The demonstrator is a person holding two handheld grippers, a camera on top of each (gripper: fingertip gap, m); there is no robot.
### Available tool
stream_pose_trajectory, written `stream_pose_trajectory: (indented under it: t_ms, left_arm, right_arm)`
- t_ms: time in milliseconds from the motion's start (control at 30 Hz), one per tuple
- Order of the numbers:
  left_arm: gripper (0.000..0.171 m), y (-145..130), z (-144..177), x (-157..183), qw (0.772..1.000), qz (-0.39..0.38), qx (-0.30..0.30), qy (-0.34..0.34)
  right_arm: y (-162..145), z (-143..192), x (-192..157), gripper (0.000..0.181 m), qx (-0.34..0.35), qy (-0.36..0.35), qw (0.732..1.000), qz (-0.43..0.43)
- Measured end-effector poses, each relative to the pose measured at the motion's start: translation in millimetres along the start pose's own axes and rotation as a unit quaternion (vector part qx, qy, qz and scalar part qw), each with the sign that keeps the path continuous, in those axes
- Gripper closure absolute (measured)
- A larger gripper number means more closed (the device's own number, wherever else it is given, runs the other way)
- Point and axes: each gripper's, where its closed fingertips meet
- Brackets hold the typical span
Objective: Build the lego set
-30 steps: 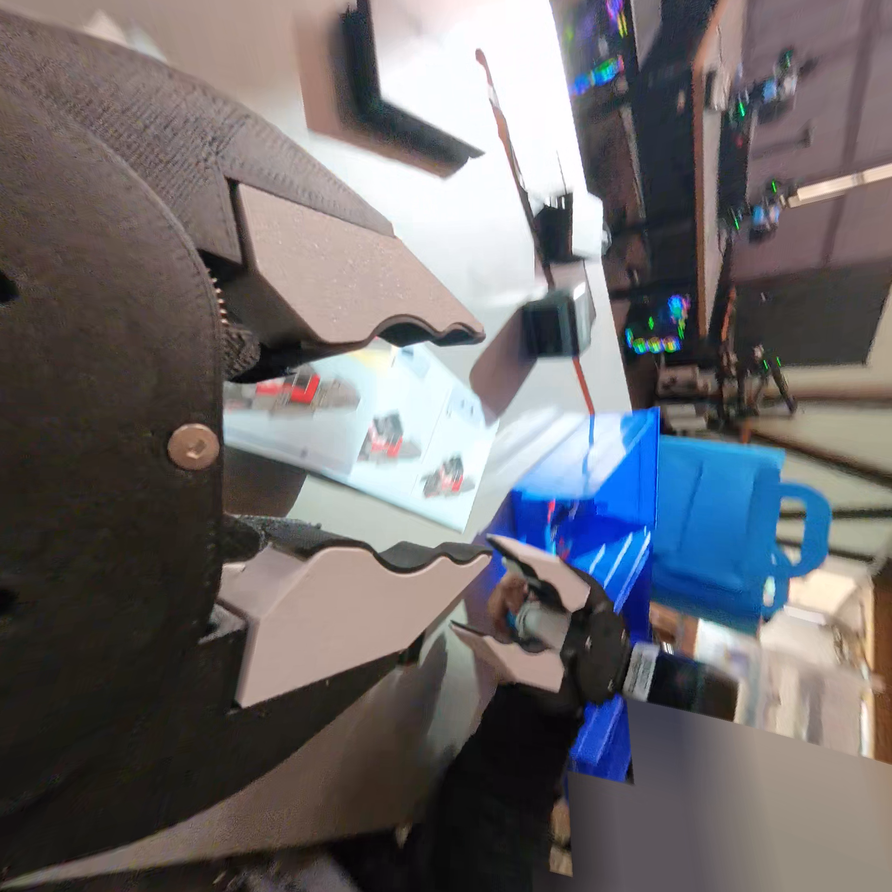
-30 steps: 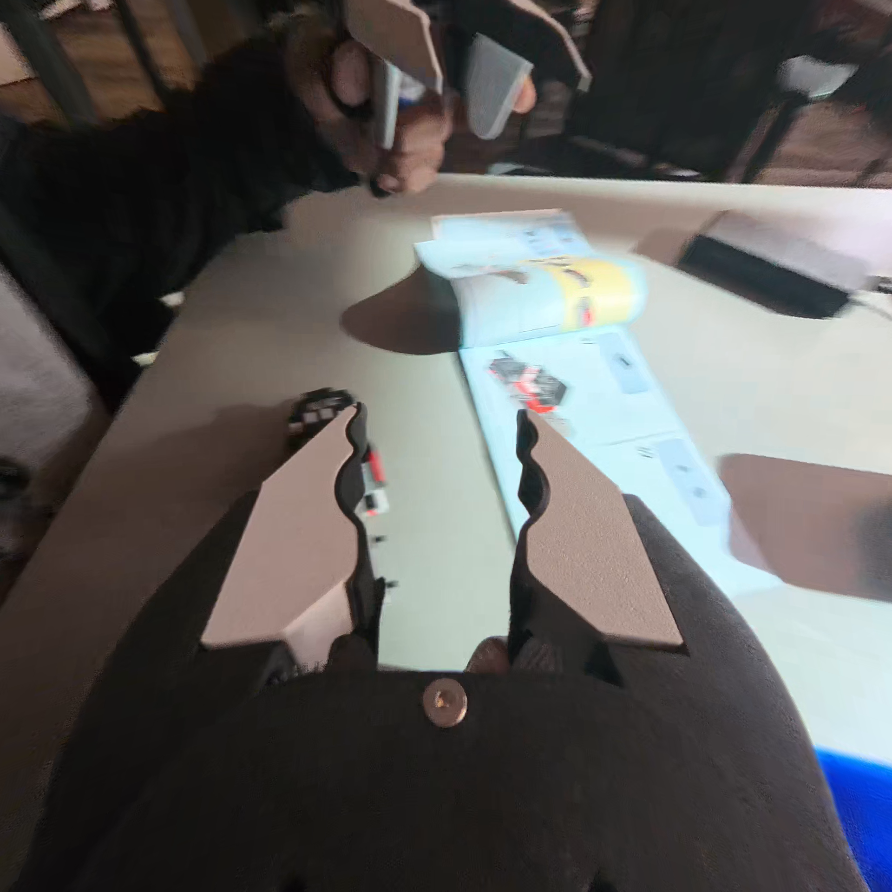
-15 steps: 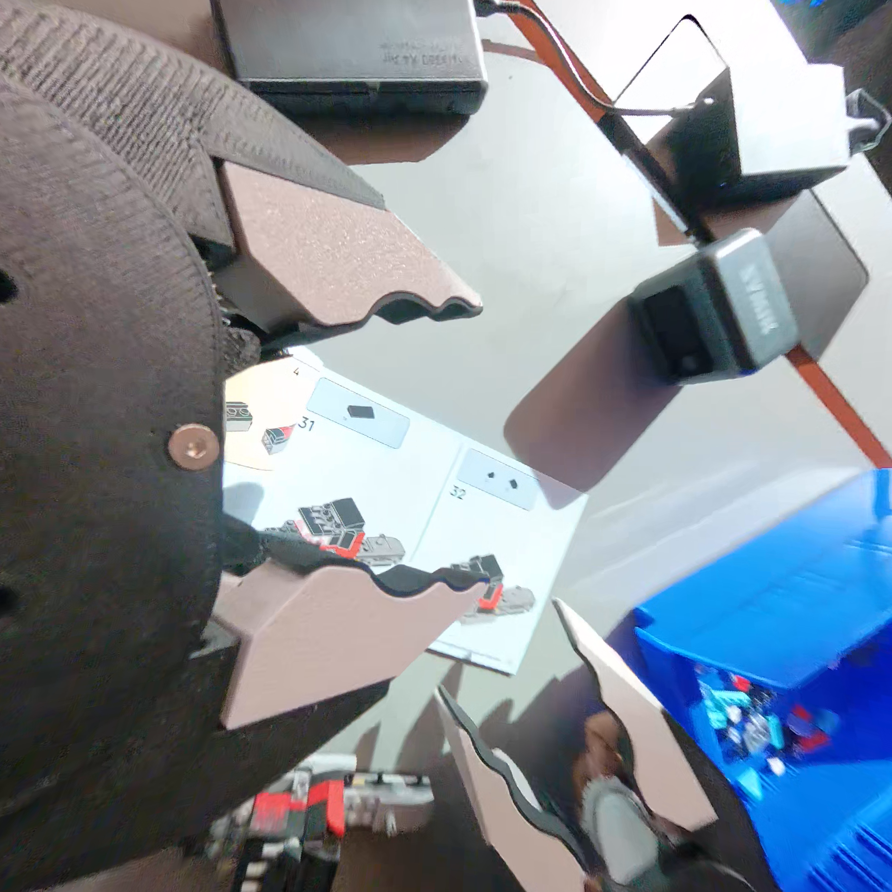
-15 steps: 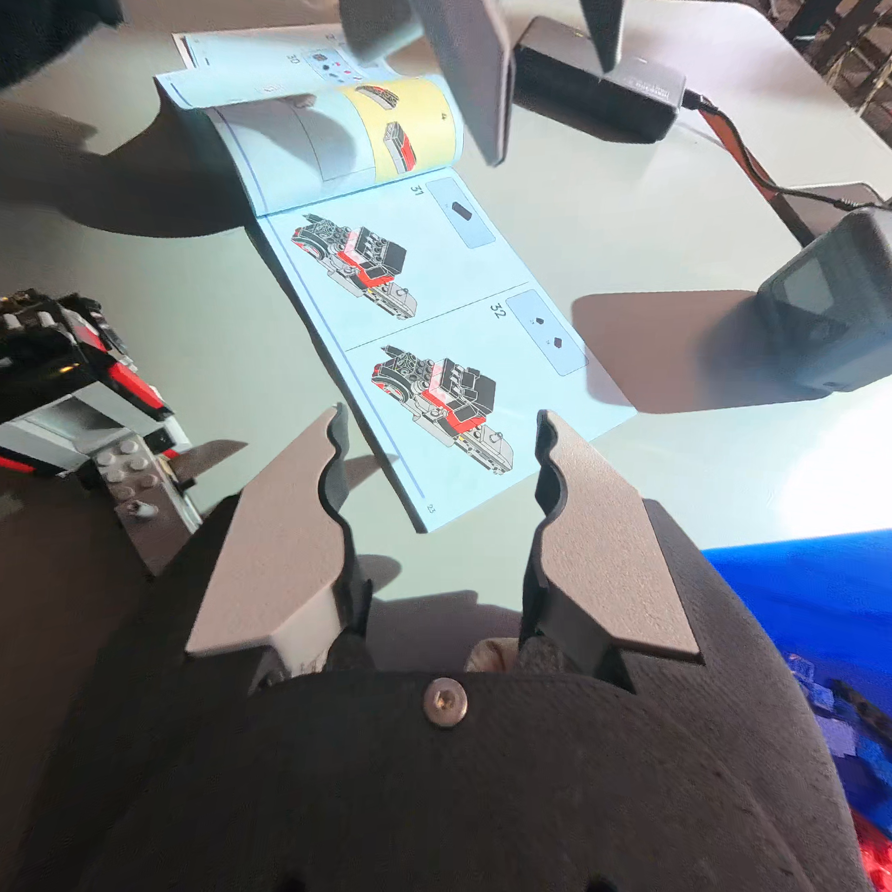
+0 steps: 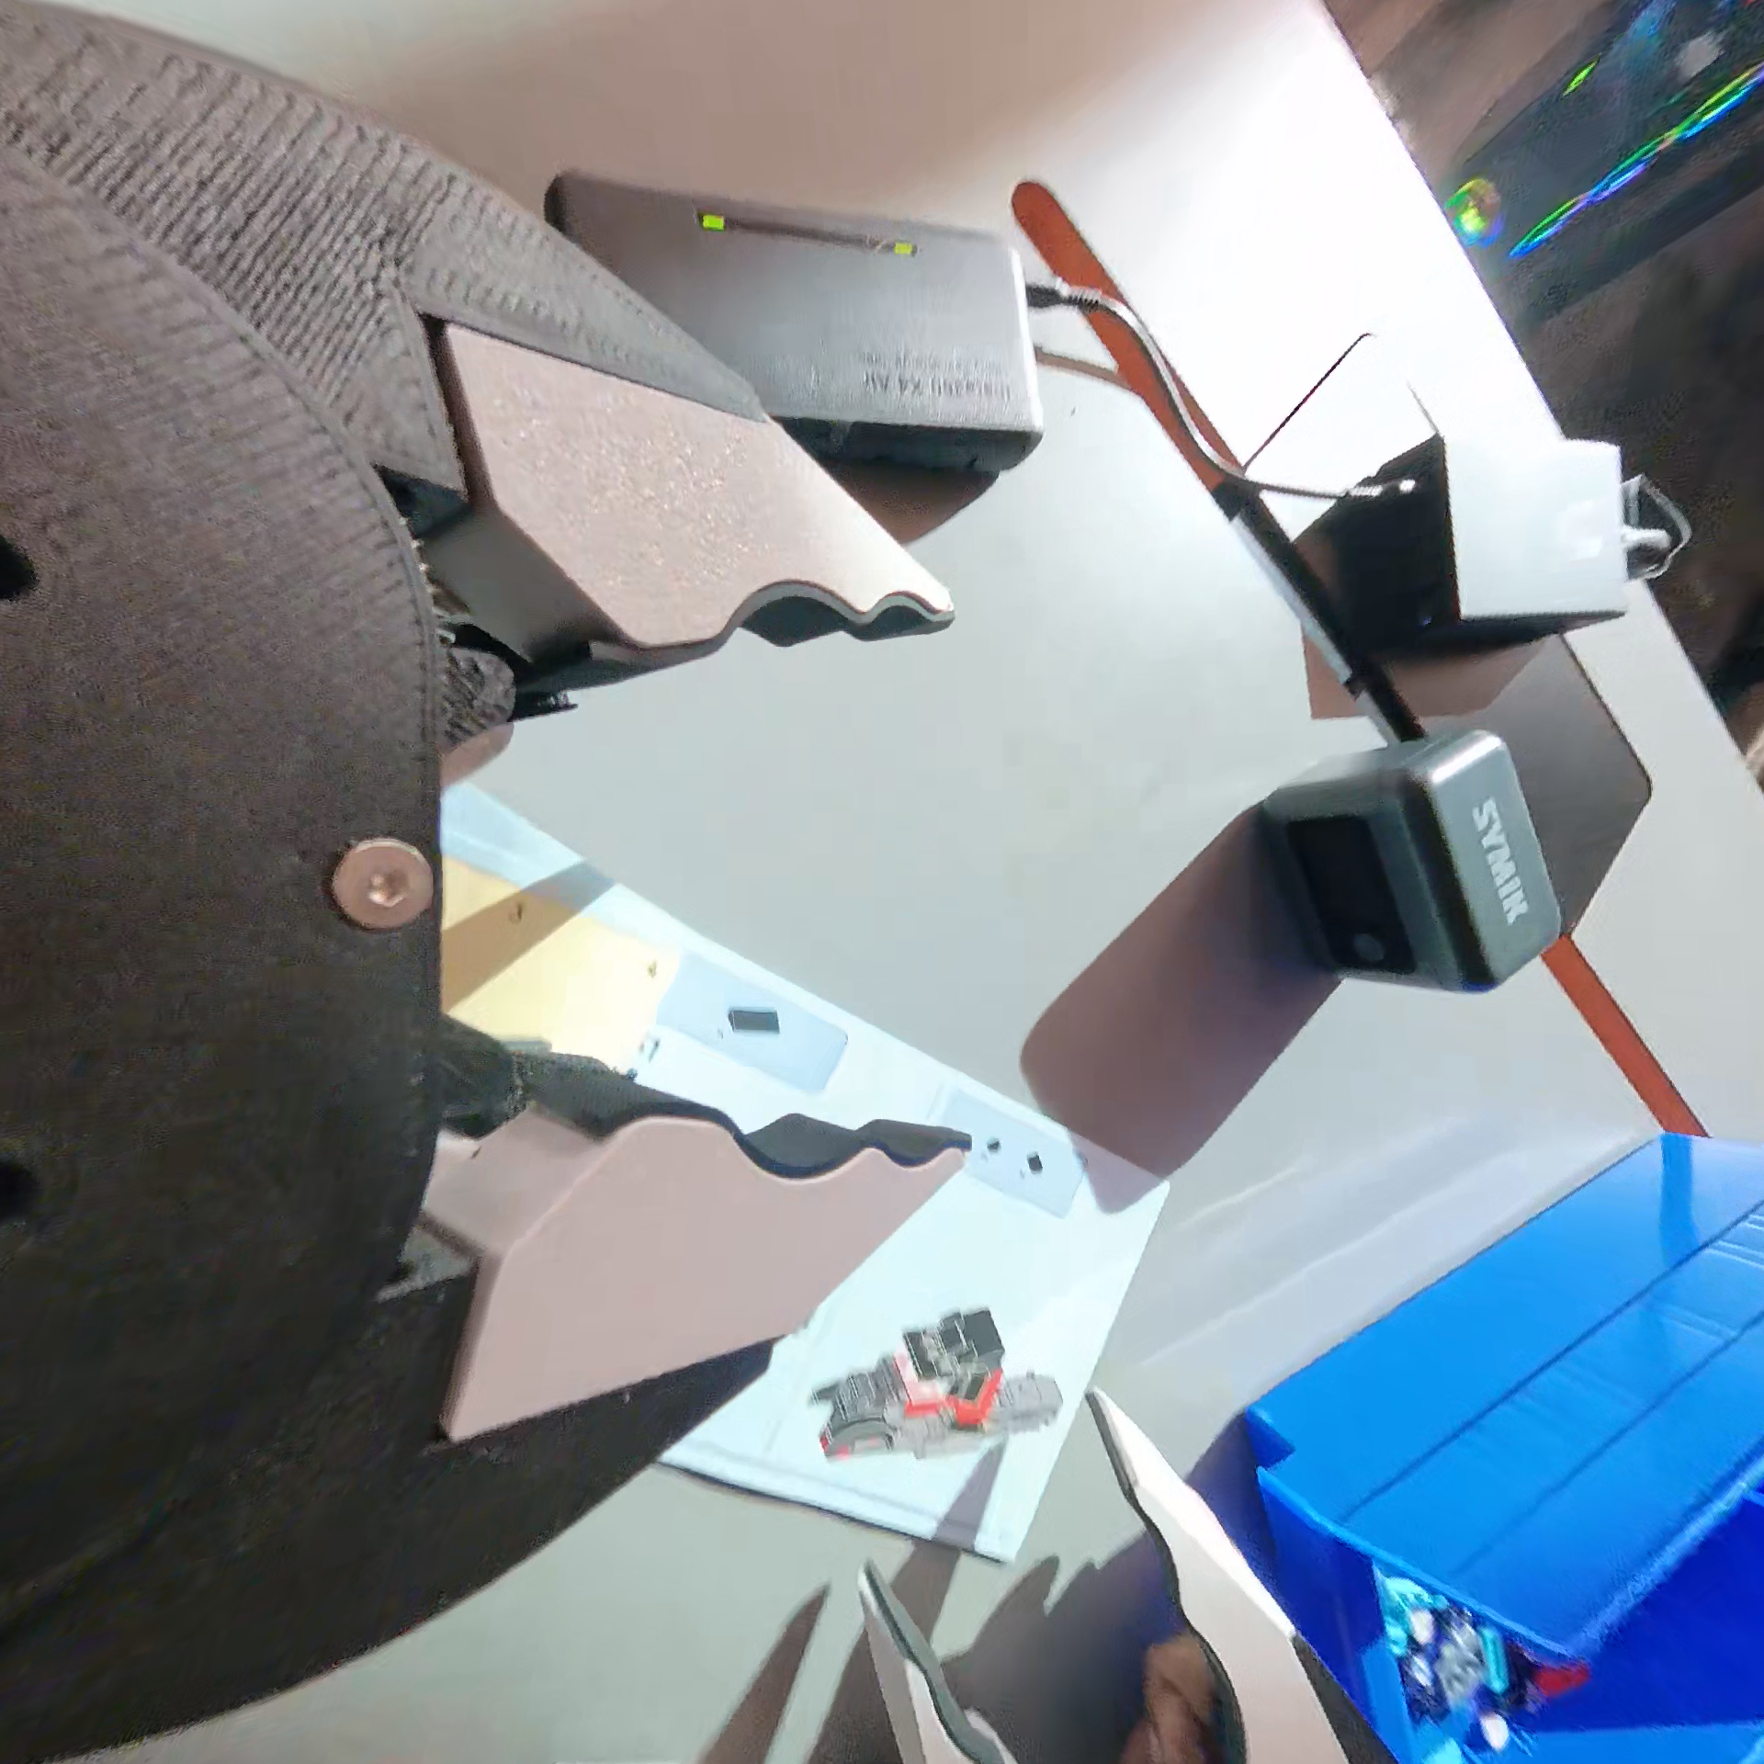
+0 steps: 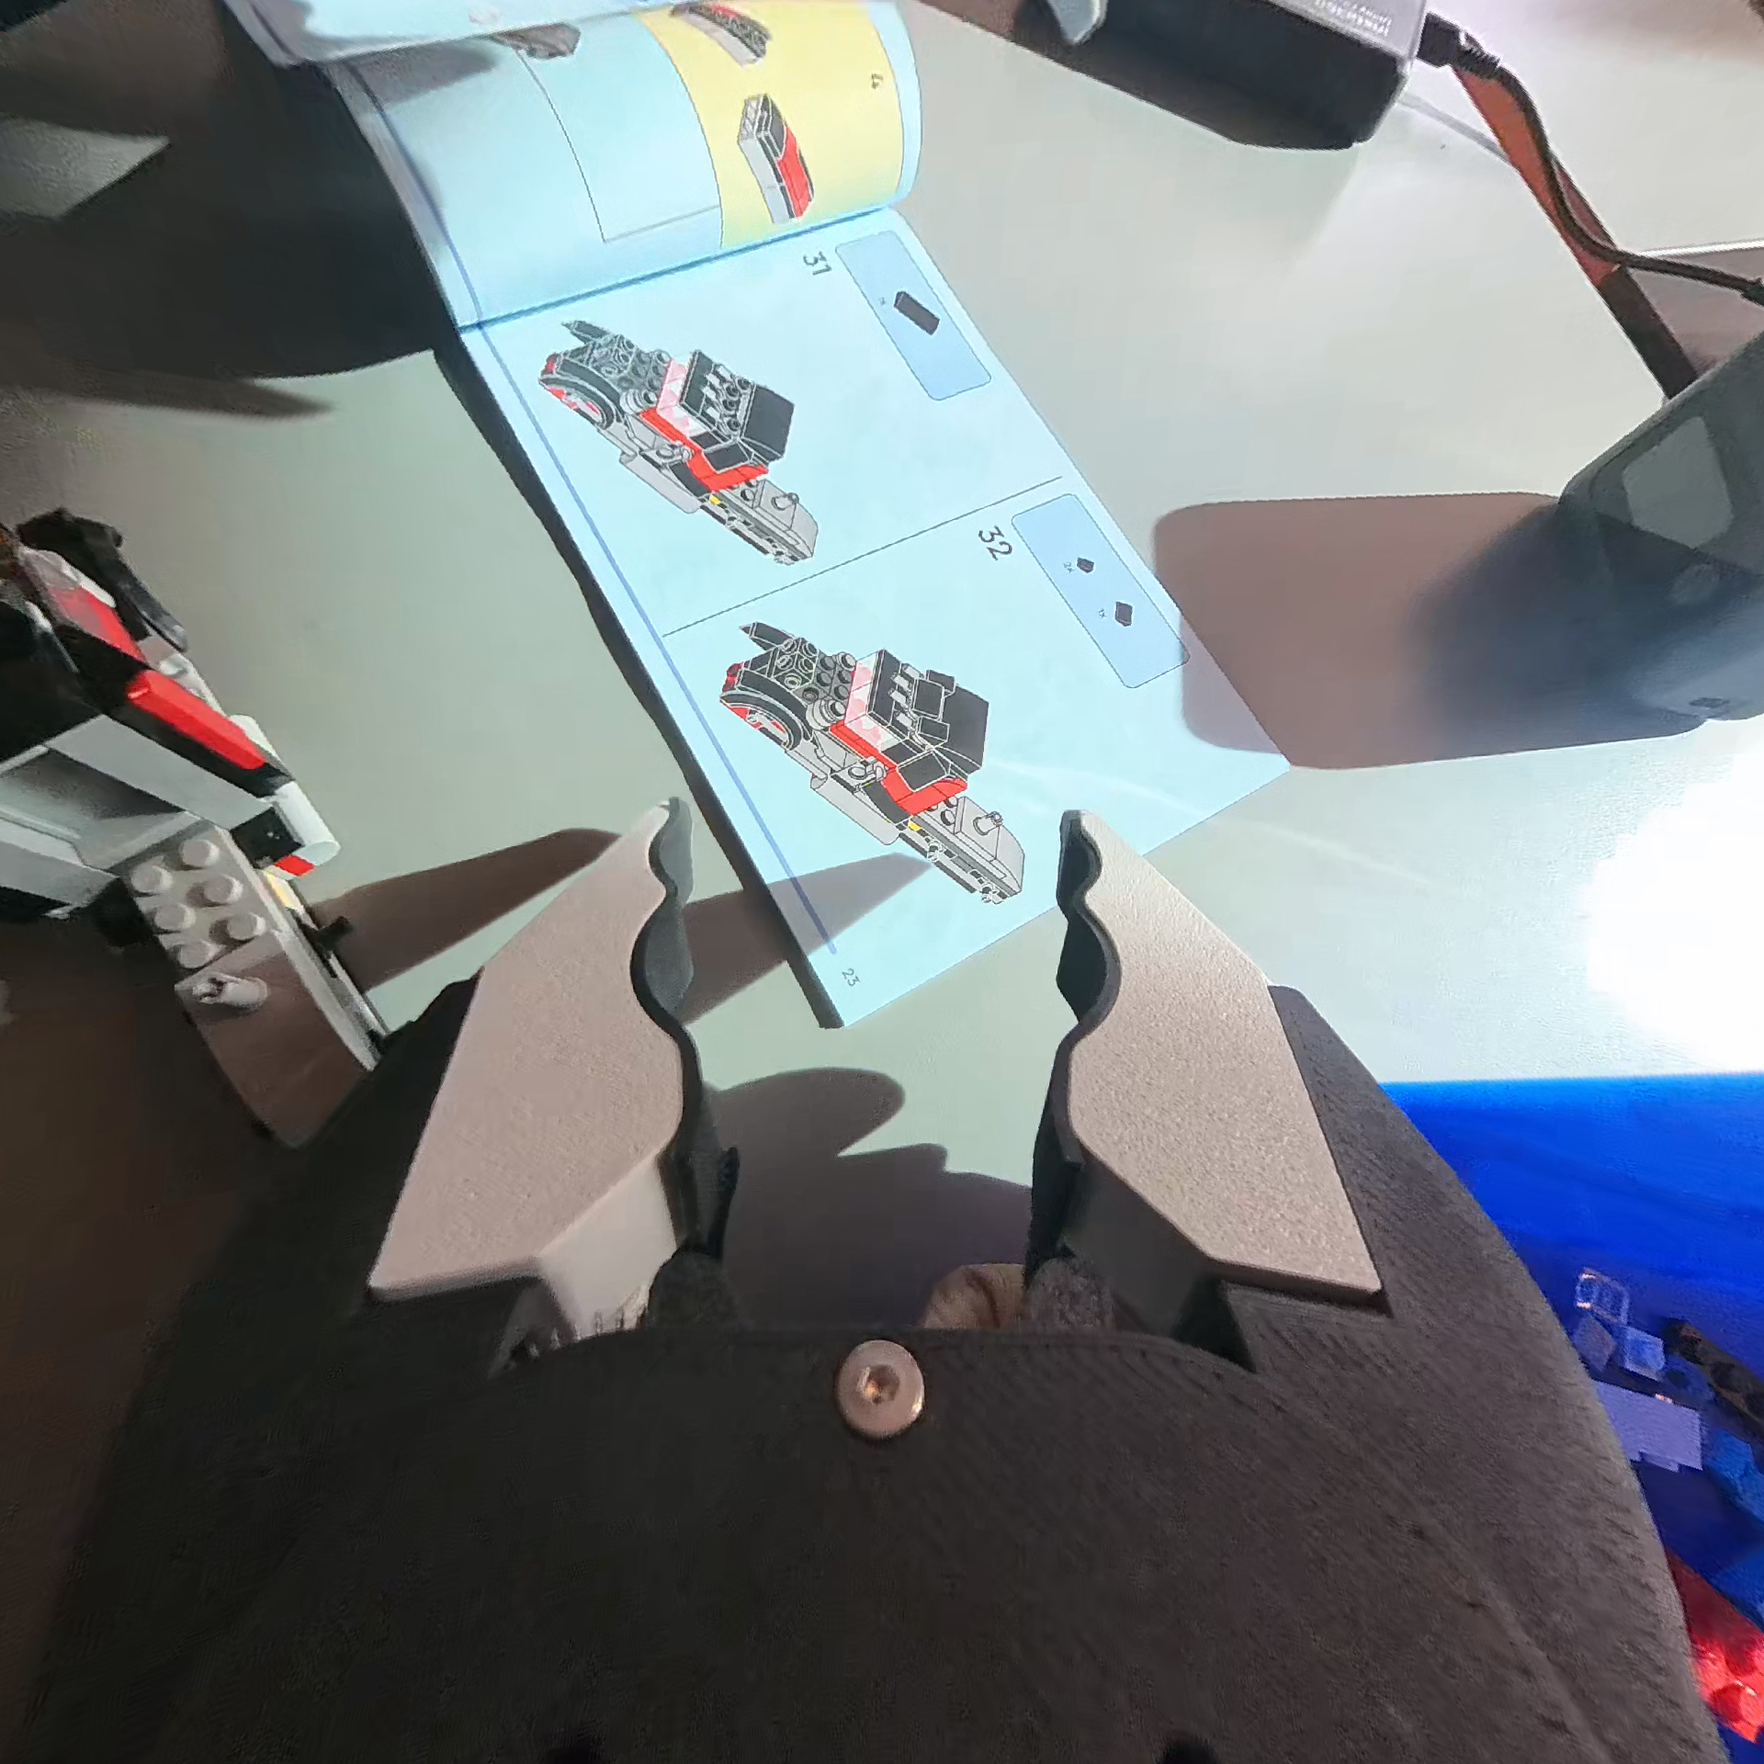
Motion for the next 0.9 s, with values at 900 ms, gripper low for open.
stream_pose_trajectory:
  t_ms: [900]
  left_arm:
    - [0.081, -21, -8, 122, 0.966, -0.132, -0.121, -0.186]
  right_arm:
    - [8, -1, 23, 0.108, 0.02, -0.086, 0.996, 0.001]
Point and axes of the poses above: each gripper's, where its closed fingertips meet, z back along the fingers, y out of its top, x = y × z across the jaws, and after that the axes turned 12 degrees about x, right-handed
